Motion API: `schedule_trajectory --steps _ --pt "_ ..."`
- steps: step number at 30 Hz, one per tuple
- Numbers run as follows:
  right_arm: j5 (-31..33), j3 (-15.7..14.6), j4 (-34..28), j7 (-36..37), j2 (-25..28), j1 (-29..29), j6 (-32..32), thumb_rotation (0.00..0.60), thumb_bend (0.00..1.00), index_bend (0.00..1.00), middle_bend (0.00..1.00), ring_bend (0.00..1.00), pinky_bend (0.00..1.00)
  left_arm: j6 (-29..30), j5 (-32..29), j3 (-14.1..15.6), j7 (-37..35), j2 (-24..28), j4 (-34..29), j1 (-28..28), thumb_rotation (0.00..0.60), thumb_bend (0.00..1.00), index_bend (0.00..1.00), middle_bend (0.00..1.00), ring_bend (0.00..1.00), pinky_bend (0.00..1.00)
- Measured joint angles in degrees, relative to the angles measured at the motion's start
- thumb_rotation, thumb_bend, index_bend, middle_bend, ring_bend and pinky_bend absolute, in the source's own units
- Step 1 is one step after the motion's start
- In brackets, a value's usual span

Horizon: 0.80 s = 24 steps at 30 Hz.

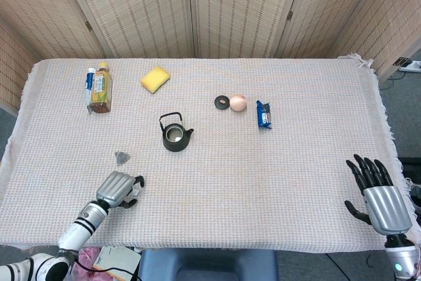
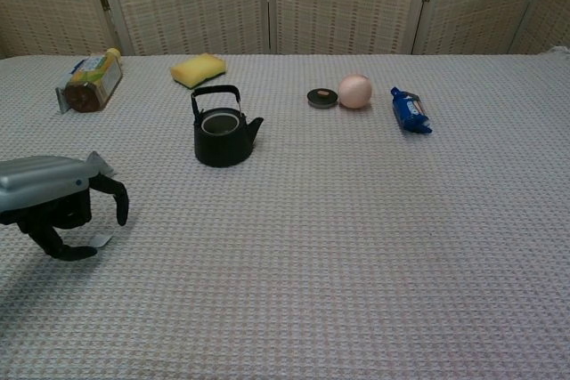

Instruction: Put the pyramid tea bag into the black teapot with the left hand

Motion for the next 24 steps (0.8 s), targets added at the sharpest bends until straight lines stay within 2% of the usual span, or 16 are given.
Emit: schedule_trajectory --steps 24 --pt "0.9 0.13 -0.01 -1.01 -0.39 0.44 -0.76 0.6 0.18 0.0 0.0 0.0 0.0 -2.29 -0.48 1.32 -6.2 -1.54 5.37 -2.3 0.6 0.34 0.46 1.0 0.93 0.93"
